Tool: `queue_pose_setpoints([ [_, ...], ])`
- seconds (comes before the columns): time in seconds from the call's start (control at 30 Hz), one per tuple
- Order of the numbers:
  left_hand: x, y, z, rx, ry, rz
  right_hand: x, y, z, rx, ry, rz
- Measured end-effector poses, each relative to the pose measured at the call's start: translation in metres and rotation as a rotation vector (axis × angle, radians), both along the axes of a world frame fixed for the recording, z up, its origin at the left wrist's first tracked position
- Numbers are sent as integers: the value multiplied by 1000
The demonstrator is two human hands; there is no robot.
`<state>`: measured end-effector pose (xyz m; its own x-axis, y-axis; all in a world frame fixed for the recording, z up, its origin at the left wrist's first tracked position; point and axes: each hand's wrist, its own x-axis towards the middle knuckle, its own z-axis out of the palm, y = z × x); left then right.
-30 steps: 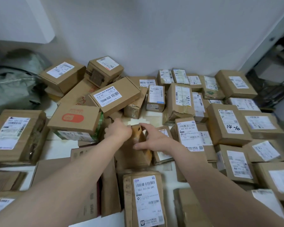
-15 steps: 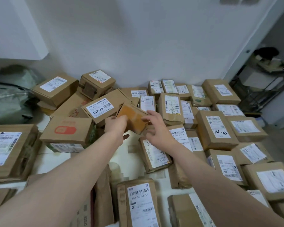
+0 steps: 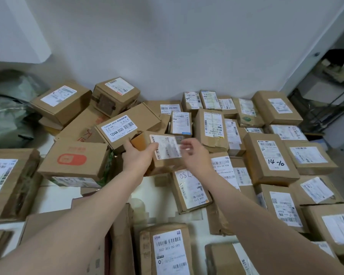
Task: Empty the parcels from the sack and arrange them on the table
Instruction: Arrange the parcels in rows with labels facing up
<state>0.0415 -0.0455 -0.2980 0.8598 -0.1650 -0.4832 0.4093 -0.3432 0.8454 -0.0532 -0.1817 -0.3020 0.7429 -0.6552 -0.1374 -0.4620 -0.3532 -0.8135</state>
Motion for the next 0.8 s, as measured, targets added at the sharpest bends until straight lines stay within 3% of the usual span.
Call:
queue_pose_setpoints([
  [0.07, 6, 4, 1, -147, 55, -48, 6, -10, 1, 20, -37, -36],
  [0.2, 12, 4, -5, -436, 163, -4, 16, -24, 12, 502, 87, -1],
  [0.3, 7, -5, -10, -481, 242, 12, 21, -35, 14, 746, 35, 18],
  [0.33, 5, -10, -11, -441, 236, -7, 23, -39, 15, 670, 2, 12],
  [0.43, 6, -20, -15, -237, 147, -93, 31, -57, 27, 154, -17, 73],
  [0.5, 9, -25, -16, -181, 129, -75, 38, -70, 33, -80, 32, 167],
  [0.63, 9, -35, -19, -166, 134, -117, 51, -76, 32, -210, 172, 332],
  [0.8, 6, -39, -27, -77, 172, -241, 61, -74, 11, -364, 361, 302],
])
